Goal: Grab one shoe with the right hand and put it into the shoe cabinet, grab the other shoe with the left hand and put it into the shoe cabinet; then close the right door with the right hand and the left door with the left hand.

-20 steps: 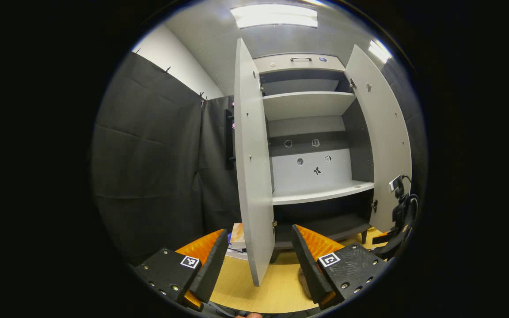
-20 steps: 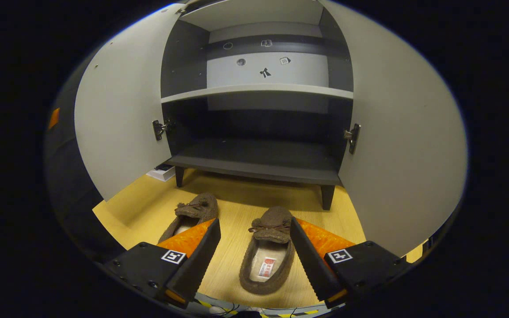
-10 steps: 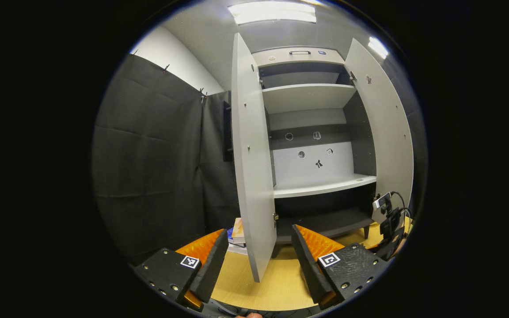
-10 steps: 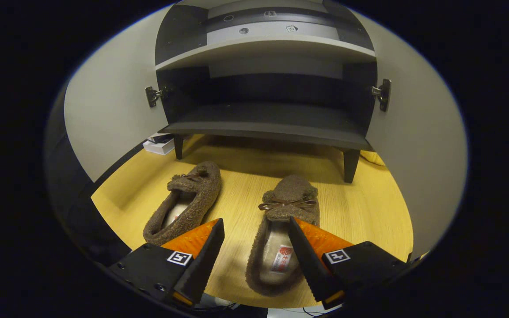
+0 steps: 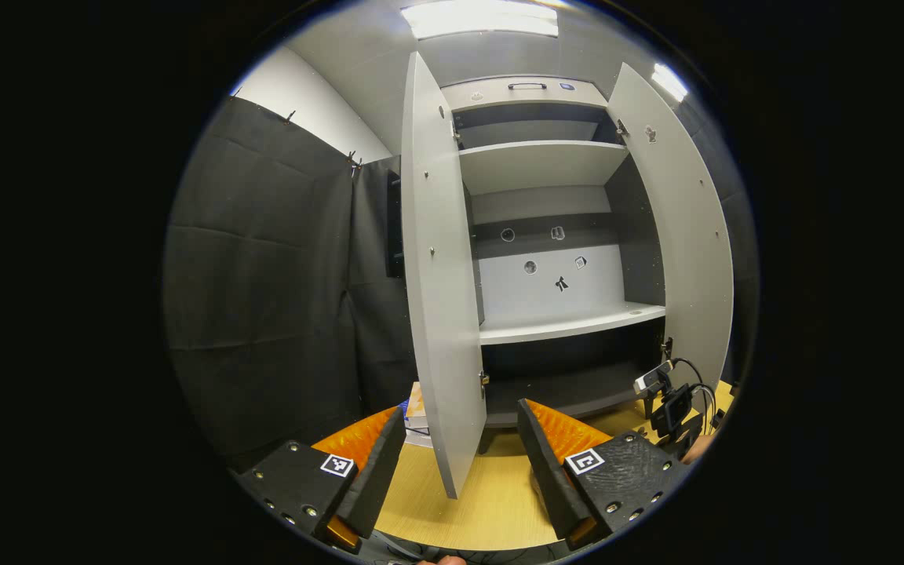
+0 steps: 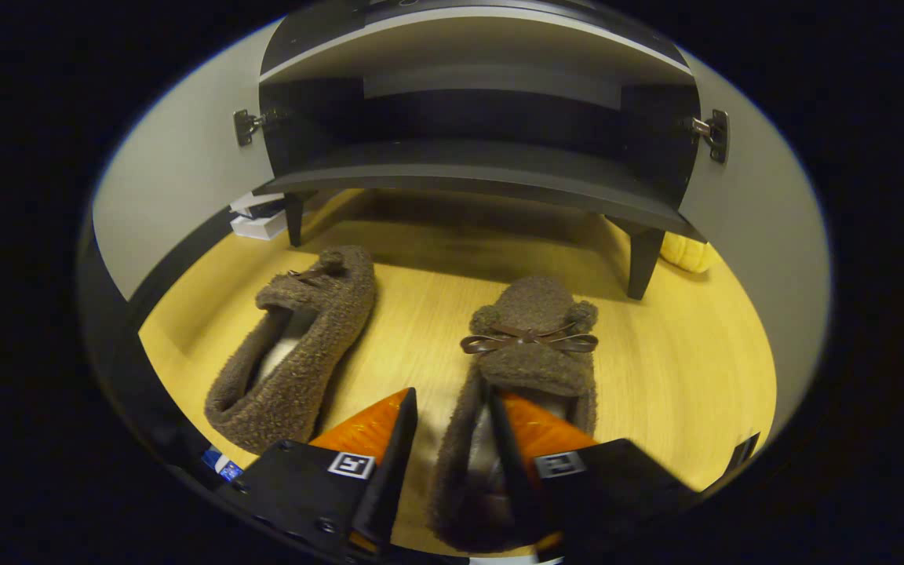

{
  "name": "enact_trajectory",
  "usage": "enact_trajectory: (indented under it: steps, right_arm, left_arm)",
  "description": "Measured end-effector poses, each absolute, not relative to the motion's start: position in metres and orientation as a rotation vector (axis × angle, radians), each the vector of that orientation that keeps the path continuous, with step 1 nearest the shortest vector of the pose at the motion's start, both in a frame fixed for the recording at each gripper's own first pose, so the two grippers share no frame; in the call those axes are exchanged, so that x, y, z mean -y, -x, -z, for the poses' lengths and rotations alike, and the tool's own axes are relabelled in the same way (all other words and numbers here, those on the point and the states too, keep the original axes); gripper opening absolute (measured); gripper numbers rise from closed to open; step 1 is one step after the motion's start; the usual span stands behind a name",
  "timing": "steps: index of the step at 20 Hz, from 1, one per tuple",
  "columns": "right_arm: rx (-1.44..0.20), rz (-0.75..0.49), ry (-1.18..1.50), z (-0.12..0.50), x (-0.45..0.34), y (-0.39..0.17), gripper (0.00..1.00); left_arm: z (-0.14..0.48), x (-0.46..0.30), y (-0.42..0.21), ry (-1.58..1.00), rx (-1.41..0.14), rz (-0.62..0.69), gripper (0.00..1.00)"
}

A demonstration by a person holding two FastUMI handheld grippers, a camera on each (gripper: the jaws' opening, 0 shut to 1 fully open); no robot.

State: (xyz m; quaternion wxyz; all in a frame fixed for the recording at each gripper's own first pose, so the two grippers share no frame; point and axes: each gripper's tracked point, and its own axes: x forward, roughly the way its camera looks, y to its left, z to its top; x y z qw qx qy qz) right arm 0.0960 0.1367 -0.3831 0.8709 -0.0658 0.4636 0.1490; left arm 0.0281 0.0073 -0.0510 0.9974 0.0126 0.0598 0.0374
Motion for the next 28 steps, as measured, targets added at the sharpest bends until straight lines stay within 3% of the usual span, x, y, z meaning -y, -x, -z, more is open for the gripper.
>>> enact_trajectory:
  steps: [2,5,6,15,28]
  right_arm:
    - [-0.982,-0.313,0.140,0.383,-0.139,-0.093,0.25]
    - [-0.988,-0.287,0.118,0.386,-0.136,-0.099,0.25]
    - [-0.999,-0.279,0.104,0.373,-0.133,-0.091,0.00]
    - [-0.890,-0.269,-0.010,0.316,-0.127,-0.101,0.02]
    - [-0.630,-0.299,-0.042,0.168,-0.127,-0.131,0.02]
  left_arm:
    - [0.053,-0.008,-0.029,-0.021,-0.126,-0.070,0.78]
    - [0.055,-0.007,-0.031,-0.013,-0.129,-0.060,0.78]
    - [0.055,-0.007,-0.032,-0.011,-0.128,-0.054,0.78]
    - [0.052,0.010,-0.037,0.004,-0.103,0.022,0.79]
    - [0.046,0.033,-0.035,0.045,-0.070,0.102,0.78]
